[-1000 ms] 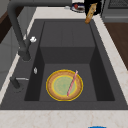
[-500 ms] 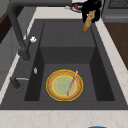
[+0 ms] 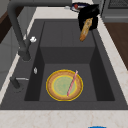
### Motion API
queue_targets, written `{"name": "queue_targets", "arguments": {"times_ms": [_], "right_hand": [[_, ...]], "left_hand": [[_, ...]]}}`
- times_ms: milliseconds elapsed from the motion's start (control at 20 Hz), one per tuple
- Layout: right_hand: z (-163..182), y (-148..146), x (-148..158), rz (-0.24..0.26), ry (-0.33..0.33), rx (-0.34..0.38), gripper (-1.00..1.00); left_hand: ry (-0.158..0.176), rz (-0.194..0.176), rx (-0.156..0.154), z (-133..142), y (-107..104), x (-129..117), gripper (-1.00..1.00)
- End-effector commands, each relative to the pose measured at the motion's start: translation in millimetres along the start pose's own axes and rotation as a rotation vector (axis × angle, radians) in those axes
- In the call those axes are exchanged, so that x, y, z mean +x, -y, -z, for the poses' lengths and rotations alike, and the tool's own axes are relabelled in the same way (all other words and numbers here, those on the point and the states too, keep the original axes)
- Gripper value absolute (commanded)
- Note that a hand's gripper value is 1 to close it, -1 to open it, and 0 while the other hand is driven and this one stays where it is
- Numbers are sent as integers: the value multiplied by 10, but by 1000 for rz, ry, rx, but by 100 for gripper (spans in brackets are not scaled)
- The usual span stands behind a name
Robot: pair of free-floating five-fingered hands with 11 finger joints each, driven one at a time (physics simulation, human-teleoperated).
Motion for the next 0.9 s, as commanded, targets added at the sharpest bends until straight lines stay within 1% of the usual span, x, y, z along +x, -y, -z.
{"name": "queue_targets", "arguments": {"times_ms": [0, 100, 200, 350, 450, 550, 650, 750, 850], "right_hand": [[-2, -43, 125, 5, 86, -25, 100], [-6, -35, 180, 1, 139, -8, 100], [-8, -51, 234, 4, 187, -8, 100], [-5, -104, 342, 9, 237, -26, 100], [52, -138, 449, 16, 237, -23, 100], [160, -199, 572, 25, 223, -32, 100], [334, -229, 739, 46, 186, -27, 100], [464, -268, 790, 72, 190, -10, 100], [610, -347, 905, 75, 188, 2, 100]], "left_hand": [[0, 0, 0, 0, 0, 0, 0], [0, 0, 0, 0, 0, 0, 0], [0, 0, 0, 0, 0, 0, 0], [0, 0, 0, 0, 0, 0, 0], [0, 0, 0, 0, 0, 0, 0], [0, 0, 0, 0, 0, 0, 0], [0, 0, 0, 0, 0, 0, 0], [0, 0, 0, 0, 0, 0, 0], [0, 0, 0, 0, 0, 0, 0]]}}
